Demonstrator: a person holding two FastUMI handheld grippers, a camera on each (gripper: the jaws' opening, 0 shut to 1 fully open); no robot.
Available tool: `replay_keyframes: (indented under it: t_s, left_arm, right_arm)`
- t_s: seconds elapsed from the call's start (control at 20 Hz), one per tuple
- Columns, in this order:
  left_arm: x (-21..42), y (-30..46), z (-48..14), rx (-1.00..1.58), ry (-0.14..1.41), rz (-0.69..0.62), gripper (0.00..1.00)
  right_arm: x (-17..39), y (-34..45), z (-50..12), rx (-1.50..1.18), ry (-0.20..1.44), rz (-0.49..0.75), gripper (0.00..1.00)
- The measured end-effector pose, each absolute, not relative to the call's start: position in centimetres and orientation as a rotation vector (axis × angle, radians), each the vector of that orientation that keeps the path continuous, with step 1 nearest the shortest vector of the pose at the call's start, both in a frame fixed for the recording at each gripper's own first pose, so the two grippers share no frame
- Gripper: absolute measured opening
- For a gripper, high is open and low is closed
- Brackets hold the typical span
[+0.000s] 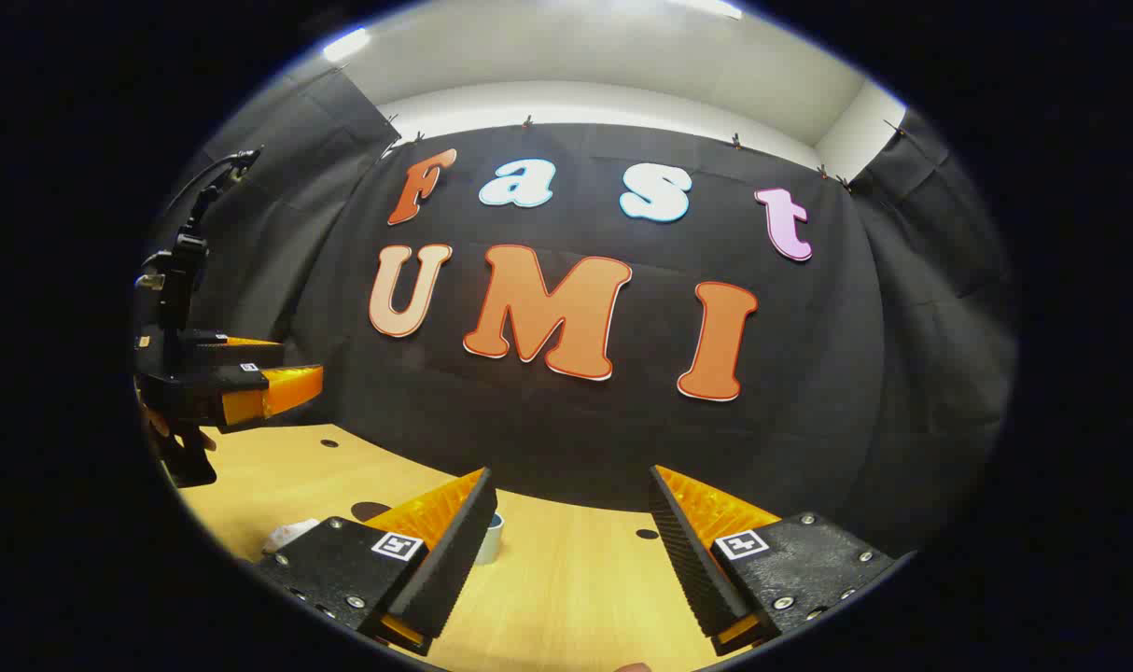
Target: Put the toothbrush and toothpaste on the desktop into the cup, then pick up the cup and place it on the coaster on the desktop.
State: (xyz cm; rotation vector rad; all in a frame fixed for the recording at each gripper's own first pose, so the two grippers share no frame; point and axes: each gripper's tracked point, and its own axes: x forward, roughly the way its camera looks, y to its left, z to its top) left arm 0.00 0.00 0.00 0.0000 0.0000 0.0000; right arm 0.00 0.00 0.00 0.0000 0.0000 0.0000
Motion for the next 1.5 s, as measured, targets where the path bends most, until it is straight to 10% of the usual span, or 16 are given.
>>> replay_keyframes:
  t_s: [1.5]
  left_arm:
    - [1.2, 4.8, -5.8, -0.031, 0.123, 0.017, 1.00]
  right_arm:
    - [3.4, 9.5, -5.0, 0.012, 0.236, 0.101, 0.98]
